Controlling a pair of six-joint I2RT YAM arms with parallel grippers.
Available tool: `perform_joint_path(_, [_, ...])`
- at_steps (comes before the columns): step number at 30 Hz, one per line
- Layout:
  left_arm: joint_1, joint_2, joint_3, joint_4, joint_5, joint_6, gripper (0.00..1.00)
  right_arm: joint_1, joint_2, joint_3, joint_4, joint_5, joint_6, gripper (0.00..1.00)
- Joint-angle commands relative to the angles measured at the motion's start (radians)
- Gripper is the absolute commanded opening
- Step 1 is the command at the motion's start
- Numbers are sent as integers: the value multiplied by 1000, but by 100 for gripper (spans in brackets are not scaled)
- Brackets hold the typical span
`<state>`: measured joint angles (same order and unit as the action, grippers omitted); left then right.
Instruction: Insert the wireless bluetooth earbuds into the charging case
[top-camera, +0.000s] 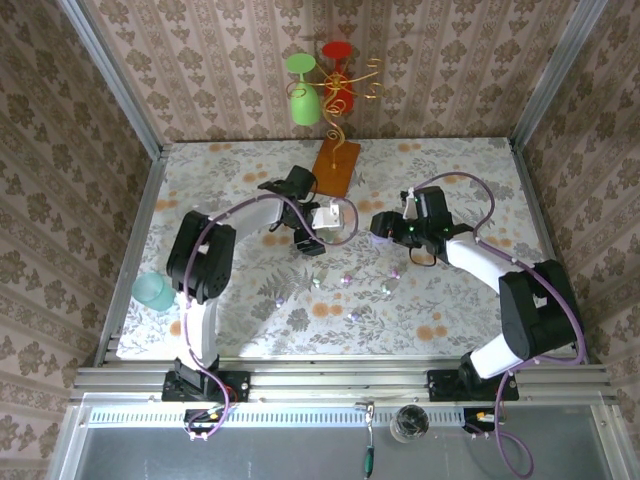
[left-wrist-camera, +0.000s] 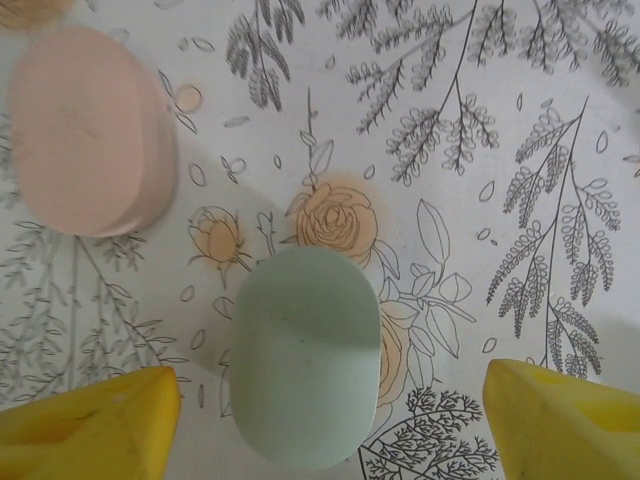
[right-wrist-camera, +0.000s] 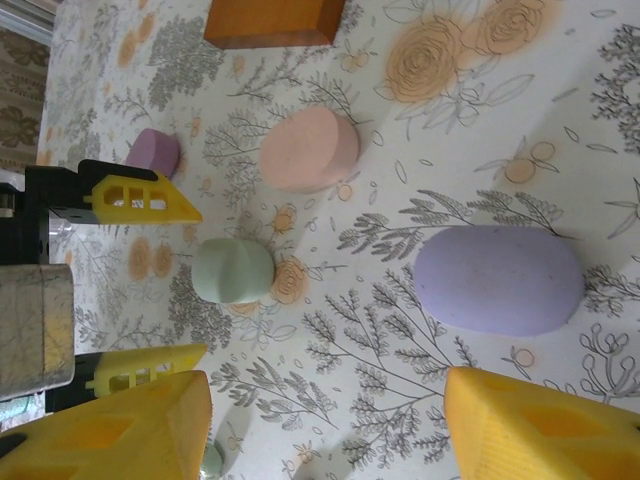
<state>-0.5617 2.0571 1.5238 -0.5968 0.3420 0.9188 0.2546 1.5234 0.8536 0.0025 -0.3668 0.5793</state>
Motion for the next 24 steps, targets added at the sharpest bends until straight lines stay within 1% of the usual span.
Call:
perform_joint_path(1, [-6, 36, 47, -100, -19, 33, 79, -8, -26, -24, 20, -13, 8, 65])
perform_joint_path(4, [-8, 62, 65, -105, -37, 28, 78, -9, -26, -30, 29, -20, 11, 65])
perform_joint_path(8, [-9, 91, 90, -115, -38, 30, 70, -11, -19, -30, 37, -28, 21, 65])
perform_joint_path(13, [-10, 109, 95, -111, -29, 30, 54, -12, -25, -30, 37, -31, 27, 65])
perform_joint_path(18, [-10, 96, 70, -82, -12, 27, 42, -11, -36, -31, 33, -33, 28, 65])
perform_joint_path(24, [-5, 29, 20, -37, 16, 21, 40, -13, -82, -39, 31, -63, 59, 64])
